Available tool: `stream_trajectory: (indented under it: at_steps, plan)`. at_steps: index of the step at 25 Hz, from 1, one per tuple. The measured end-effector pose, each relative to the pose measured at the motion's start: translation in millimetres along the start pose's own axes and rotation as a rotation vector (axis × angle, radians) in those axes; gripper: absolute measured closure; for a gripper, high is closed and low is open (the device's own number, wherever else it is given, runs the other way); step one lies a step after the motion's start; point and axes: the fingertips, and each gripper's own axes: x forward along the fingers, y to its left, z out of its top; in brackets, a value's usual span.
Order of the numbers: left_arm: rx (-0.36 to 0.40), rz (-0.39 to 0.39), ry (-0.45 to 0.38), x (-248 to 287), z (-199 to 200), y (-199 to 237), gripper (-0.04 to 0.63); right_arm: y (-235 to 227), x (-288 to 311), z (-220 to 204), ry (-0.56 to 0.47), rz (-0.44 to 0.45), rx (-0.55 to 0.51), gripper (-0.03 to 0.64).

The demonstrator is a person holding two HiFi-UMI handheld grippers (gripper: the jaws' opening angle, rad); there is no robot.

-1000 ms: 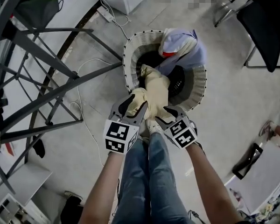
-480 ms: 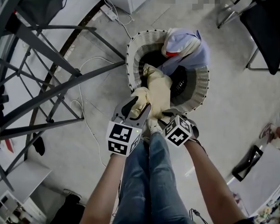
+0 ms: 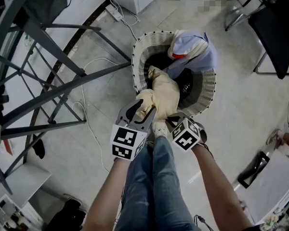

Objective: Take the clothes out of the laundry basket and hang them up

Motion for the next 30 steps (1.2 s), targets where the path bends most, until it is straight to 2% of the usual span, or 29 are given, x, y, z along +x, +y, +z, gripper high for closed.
stream_trajectory:
  at_steps: [7, 15, 27, 30]
  plan:
    - [0.007, 0.011, -0.013, -9, 10, 0, 0.397, -5, -41, 16, -0.116, -0.030, 0.143, 0.604]
    - [0.011, 0.025, -0.037, -26, 29, -1, 0.397, -11, -106, 49, -0.287, -0.090, 0.255, 0.606]
    - [0.046, 0.017, -0.083, -56, 88, -19, 0.397, -40, -212, 95, -0.451, -0.209, 0.320, 0.607]
    - [0.065, 0.009, -0.101, -63, 111, -25, 0.397, -51, -242, 109, -0.484, -0.242, 0.306, 0.607]
